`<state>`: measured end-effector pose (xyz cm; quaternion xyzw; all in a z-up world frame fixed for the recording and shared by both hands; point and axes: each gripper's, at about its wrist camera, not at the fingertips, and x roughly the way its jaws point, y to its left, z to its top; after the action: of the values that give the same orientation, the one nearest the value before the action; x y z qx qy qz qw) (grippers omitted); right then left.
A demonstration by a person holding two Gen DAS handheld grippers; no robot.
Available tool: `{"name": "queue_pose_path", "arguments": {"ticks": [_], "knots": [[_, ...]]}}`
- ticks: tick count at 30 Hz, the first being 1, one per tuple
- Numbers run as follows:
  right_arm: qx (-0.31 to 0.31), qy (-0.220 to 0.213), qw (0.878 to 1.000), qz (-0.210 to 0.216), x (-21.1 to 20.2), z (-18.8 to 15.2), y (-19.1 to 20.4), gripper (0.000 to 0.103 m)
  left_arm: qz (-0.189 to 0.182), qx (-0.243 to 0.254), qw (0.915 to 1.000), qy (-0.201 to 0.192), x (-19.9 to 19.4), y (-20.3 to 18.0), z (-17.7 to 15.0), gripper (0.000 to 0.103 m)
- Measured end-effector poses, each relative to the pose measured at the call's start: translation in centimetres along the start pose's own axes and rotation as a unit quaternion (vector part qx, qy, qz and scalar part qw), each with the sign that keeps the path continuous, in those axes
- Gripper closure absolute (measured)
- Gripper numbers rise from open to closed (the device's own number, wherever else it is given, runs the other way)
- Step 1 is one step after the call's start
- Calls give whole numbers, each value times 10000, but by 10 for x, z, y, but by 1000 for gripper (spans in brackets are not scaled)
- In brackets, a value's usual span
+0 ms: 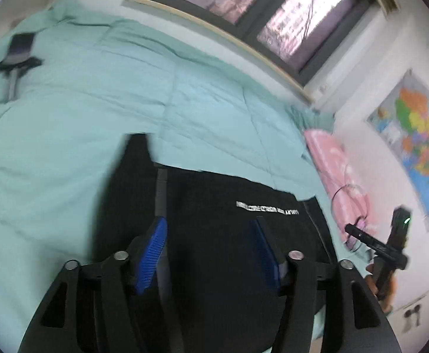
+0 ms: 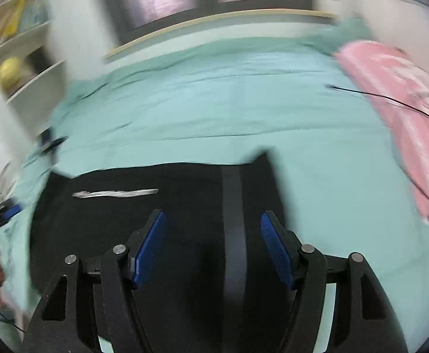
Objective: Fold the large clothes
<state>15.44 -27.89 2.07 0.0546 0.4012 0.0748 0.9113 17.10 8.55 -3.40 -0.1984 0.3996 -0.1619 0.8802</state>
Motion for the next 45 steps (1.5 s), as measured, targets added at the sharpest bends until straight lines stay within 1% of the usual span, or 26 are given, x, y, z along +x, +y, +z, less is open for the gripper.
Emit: {"name": "queue_pose_path", "arguments": {"ticks": [1, 3, 5, 6, 7, 8, 9, 10, 12, 14, 16, 18, 20, 22, 23, 24, 25, 27, 30, 32, 36, 38, 41, 42, 44, 45], "knots": [[-62, 151, 9997, 154, 12, 4, 13, 30, 251, 52, 9996, 110, 18, -12, 2, 38], [-216, 701, 9959, 538, 57, 8, 52, 30, 744, 1, 9962, 463, 58, -5, 10, 38], [-210, 1266, 9900, 593, 105, 8, 66, 28, 1323, -219, 9873, 854, 100, 25, 16, 39], [-321, 1555, 9867, 342, 138, 9, 72, 27, 1410, -276, 9838, 1074, 119, 37, 15, 38], [-415, 1600, 9861, 163, 150, 4, 72, 25, 1366, -454, 9810, 1302, 135, 51, 14, 38], [-415, 1681, 9848, 115, 164, -2, 69, 24, 1285, -693, 9790, 1425, 140, 64, 14, 39], [-218, 1815, 9829, 229, 176, -3, 63, 24, 1185, -875, 9776, 1505, 142, 68, 17, 39], [-85, 1859, 9822, 262, 179, -3, 60, 24, 1120, -926, 9775, 1532, 139, 69, 21, 39], [-86, 1797, 9835, 199, 171, 0, 65, 25, 1091, -727, 9813, 1410, 128, 57, 22, 39], [-243, 1550, 9876, 72, 155, 3, 76, 26, 1087, -287, 9869, 1158, 103, 35, 17, 39], [-392, 1307, 9906, 118, 120, -11, 69, 26, 921, 160, 9914, 918, 75, 13, 5, 39], [-525, 932, 9938, 292, 79, -26, 76, 26, 829, 534, 9932, 623, 44, -14, -16, 38], [-575, 601, 9962, 267, 52, -40, 87, 26, 593, 833, 9942, 335, 16, -34, -42, 38], [-580, 468, 9971, 176, 36, -62, 88, 25, 389, 835, 9948, 431, 12, -45, -65, 38], [-582, 619, 9964, 67, 37, -76, 86, 25, 424, 740, 9944, 625, 17, -38, -78, 38], [-604, 833, 9947, -74, 44, -84, 84, 26, 587, 622, 9926, 867, 33, -36, -87, 39], [-643, 1043, 9922, -217, 65, -84, 96, 26, 755, 572, 9910, 943, 48, -29, -98, 38], [-602, 1252, 9900, -249, 89, -96, 95, 25, 793, 558, 9911, 907, 59, -24, -103, 38], [-549, 1115, 9919, -274, 96, -99, 92, 25, 757, 426, 9932, 777, 59, -24, -104, 38], [-457, 1020, 9933, -289, 94, -102, 90, 25, 871, 476, 9934, 569, 54, -28, -109, 38], [-115, 489, 9980, -384, 70, -120, 91, 24, 1477, 748, 9862, -85, 26, -53, -136, 38], [0, 302, 9984, -480, 52, -132, 94, 23, 1719, 1044, 9793, -242, 8, -65, -146, 38], [30, 147, 9975, -692, 27, -146, 98, 23, 2222, 1458, 9633, -363, -17, -90, -150, 37], [72, 69, 9967, -808, 17, -148, 98, 23, 2296, 1526, 9599, -500, -30, -97, -149, 37], [171, -103, 9962, -846, -4, -149, 98, 23, 2203, 1511, 9608, -742, -50, -111, -144, 36], [228, -233, 9961, -814, -17, -145, 96, 23, 2091, 1454, 9632, -859, -64, -115, -139, 33]]}}
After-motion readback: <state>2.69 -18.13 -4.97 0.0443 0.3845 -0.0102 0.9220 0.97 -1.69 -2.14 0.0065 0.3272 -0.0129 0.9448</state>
